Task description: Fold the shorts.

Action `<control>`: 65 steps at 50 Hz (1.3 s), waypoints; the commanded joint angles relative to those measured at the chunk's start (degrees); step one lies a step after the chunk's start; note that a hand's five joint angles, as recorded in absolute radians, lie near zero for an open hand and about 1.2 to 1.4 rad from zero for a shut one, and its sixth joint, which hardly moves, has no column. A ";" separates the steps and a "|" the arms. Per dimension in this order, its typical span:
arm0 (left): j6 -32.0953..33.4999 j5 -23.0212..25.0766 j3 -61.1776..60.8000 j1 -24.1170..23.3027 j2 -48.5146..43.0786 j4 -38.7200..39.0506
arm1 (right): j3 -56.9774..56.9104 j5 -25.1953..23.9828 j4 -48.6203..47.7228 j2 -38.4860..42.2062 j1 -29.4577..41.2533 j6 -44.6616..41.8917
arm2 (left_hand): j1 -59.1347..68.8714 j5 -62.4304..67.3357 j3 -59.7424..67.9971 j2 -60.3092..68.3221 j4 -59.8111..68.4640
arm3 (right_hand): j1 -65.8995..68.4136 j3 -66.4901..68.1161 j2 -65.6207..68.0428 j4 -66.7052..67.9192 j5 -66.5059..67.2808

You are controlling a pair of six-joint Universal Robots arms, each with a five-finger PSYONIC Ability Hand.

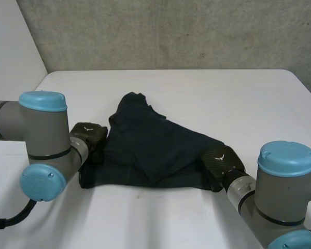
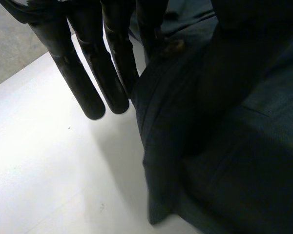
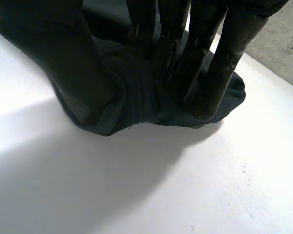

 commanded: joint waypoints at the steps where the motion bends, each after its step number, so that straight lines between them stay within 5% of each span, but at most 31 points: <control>1: -0.08 -0.10 -0.77 -0.38 1.06 -1.47 | -2.73 0.07 -0.67 -0.70 -0.67 -0.48 | 29.55 26.56 23.79 24.85 24.14 | 28.42 16.32 14.05 13.43 16.86; 10: -3.67 -1.95 -2.96 -6.17 7.12 -10.88 | -16.61 0.24 -0.14 2.10 -3.66 -10.41 | 29.55 26.56 23.79 24.85 24.14 | 28.42 16.32 14.05 13.43 16.86; 16: -15.71 -1.95 -2.97 -15.92 11.79 -10.62 | -31.55 0.16 -0.23 11.15 -4.27 -17.79 | 29.55 26.56 23.79 24.85 24.14 | 28.42 16.32 14.05 13.43 16.86; 22: -25.37 -3.35 4.21 -24.87 6.72 -6.50 | -44.80 -0.37 -1.80 20.81 -4.19 -19.38 | 29.55 26.56 23.79 24.85 24.14 | 28.42 16.32 14.05 13.43 16.86; 25: -26.70 -5.10 8.44 -28.84 1.17 -5.61 | -48.52 -0.37 -3.83 24.60 -4.19 -19.56 | 15.68 12.68 9.91 10.97 10.27 | 28.42 16.32 14.05 13.43 16.86; 28: -26.62 -8.88 15.12 -32.54 -4.64 -6.48 | -50.99 0.15 -6.90 28.12 -4.27 -19.56 | -11.41 -14.40 -17.17 -16.11 -16.82 | 28.42 16.32 14.05 13.43 16.86; 29: -26.62 -10.89 17.40 -32.98 -6.65 -7.62 | -51.08 0.24 -7.95 28.48 -4.27 -19.47 | -25.62 -28.62 -31.39 -30.33 -31.03 | 9.66 -2.44 -4.71 -5.33 -1.90; 33: -26.62 -15.82 19.27 -32.64 -7.90 -12.36 | -49.33 0.59 -7.97 26.91 -4.97 -18.60 | -39.56 -42.55 -45.32 -44.26 -44.97 | -41.58 -53.68 -55.95 -56.57 -53.14; 43: -26.62 -15.49 12.77 -20.69 2.81 -13.87 | -35.09 0.42 -3.05 9.16 -10.07 -11.66 | -37.88 -40.88 -43.64 -42.59 -43.29 | -41.58 -53.68 -55.95 -56.57 -53.14; 56: -23.29 0.15 3.89 -5.49 11.79 -12.73 | -18.76 -7.65 24.36 -6.57 -11.57 -0.94 | -28.80 -31.79 -34.56 -33.50 -34.21 | -37.80 -49.91 -52.18 -52.79 -49.36; 65: -15.99 2.18 1.34 -1.96 9.77 -8.43 | -6.18 -9.25 23.59 -13.35 -11.30 9.44 | -28.96 -31.96 -34.73 -33.67 -34.37 | -34.10 -46.20 -48.47 -49.09 -45.66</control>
